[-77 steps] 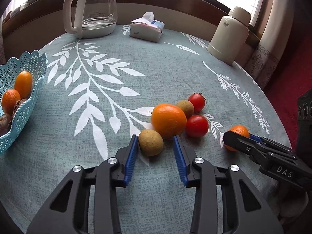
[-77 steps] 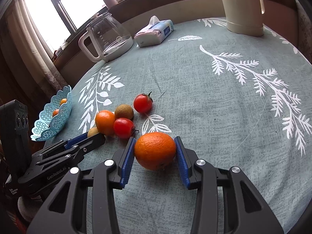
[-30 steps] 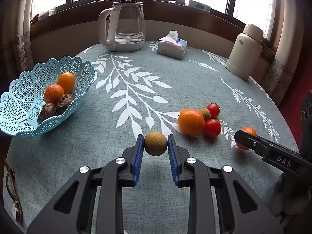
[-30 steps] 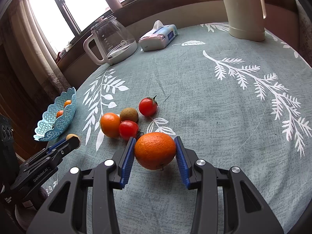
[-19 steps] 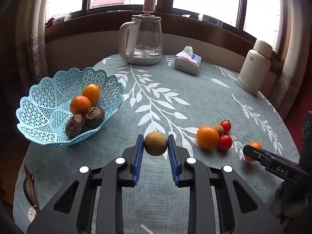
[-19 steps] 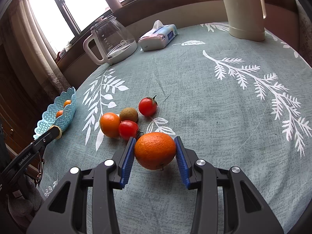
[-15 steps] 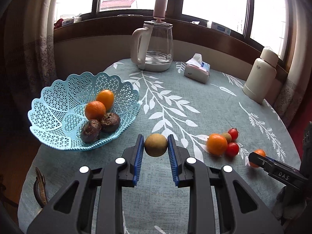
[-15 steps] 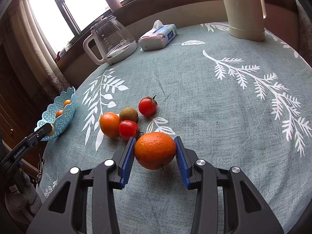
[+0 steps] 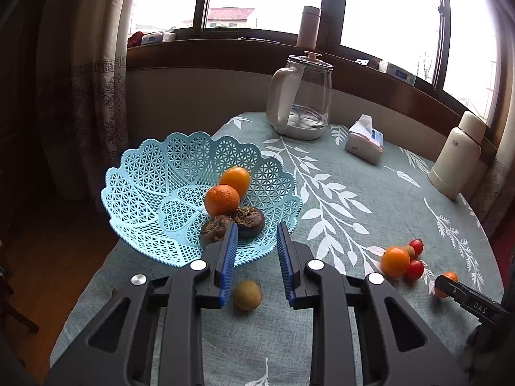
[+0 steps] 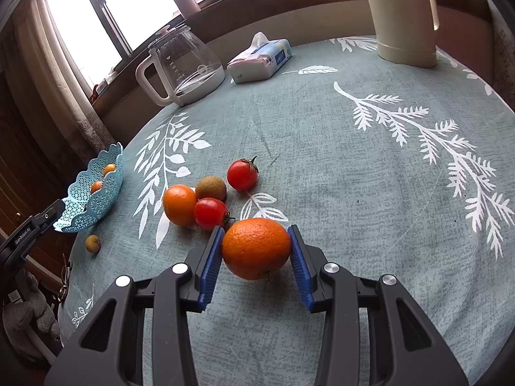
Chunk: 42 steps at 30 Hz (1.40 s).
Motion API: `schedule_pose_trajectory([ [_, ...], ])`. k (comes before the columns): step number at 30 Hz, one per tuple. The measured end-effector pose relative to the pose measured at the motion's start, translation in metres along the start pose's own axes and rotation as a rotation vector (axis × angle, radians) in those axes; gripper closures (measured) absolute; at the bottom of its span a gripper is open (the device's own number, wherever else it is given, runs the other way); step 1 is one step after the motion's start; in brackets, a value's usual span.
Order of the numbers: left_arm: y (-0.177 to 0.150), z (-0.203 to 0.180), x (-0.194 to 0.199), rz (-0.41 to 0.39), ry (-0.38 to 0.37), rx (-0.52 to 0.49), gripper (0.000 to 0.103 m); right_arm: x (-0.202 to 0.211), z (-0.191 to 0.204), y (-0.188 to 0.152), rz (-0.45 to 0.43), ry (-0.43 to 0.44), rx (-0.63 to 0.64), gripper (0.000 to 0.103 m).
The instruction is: Organize fruits
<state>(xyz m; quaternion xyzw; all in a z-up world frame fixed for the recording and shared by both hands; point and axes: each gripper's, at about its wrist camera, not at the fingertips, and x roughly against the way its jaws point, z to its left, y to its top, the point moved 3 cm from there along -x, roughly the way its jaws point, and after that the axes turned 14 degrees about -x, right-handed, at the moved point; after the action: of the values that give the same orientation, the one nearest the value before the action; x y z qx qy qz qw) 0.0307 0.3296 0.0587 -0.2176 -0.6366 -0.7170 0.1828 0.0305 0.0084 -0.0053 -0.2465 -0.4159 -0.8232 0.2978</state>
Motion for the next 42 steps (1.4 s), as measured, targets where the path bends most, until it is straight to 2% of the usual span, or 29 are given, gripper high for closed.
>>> schedule_pose_trajectory([
  [7,-0.020,0.002,0.003,0.037,-0.016,0.010,0.073,-0.001,-0.001,0.000,-0.001,-0.001,-0.003,0.062],
  [9,-0.022,0.001,0.005,0.042,-0.020,0.012,0.064,-0.001,-0.001,0.000,-0.001,-0.002,-0.004,0.062],
  [10,-0.022,0.000,0.006,0.039,-0.022,0.018,0.053,0.000,-0.001,0.000,-0.001,-0.002,-0.005,0.062],
  [11,-0.023,-0.001,0.007,0.036,-0.025,0.021,0.049,0.000,-0.001,0.000,-0.001,-0.002,-0.007,0.062],
  [17,-0.033,-0.013,-0.002,0.075,-0.050,0.002,0.048,0.000,-0.002,0.001,-0.002,-0.005,-0.010,0.062],
  [22,-0.044,-0.025,-0.013,0.115,-0.076,-0.016,0.049,0.000,-0.002,0.001,-0.001,-0.006,-0.014,0.062],
  [28,-0.041,-0.031,-0.033,0.140,-0.089,-0.026,0.049,0.000,-0.002,0.002,-0.002,-0.007,-0.011,0.062],
  [34,-0.038,-0.027,-0.046,0.161,-0.049,-0.035,0.049,0.000,-0.002,0.002,-0.001,-0.007,-0.010,0.062],
  [36,-0.039,-0.026,-0.052,0.183,-0.060,-0.031,0.054,0.000,-0.002,0.002,-0.002,-0.006,-0.010,0.062],
  [38,-0.042,-0.027,-0.059,0.211,-0.073,-0.026,0.069,0.000,-0.002,0.002,-0.002,-0.007,-0.010,0.062],
  [40,-0.043,-0.026,-0.058,0.206,-0.074,-0.024,0.071,0.000,-0.002,0.002,-0.002,-0.007,-0.012,0.062],
  [42,-0.043,-0.028,-0.057,0.204,-0.076,-0.034,0.077,0.000,-0.002,0.001,-0.002,-0.007,-0.011,0.062],
])
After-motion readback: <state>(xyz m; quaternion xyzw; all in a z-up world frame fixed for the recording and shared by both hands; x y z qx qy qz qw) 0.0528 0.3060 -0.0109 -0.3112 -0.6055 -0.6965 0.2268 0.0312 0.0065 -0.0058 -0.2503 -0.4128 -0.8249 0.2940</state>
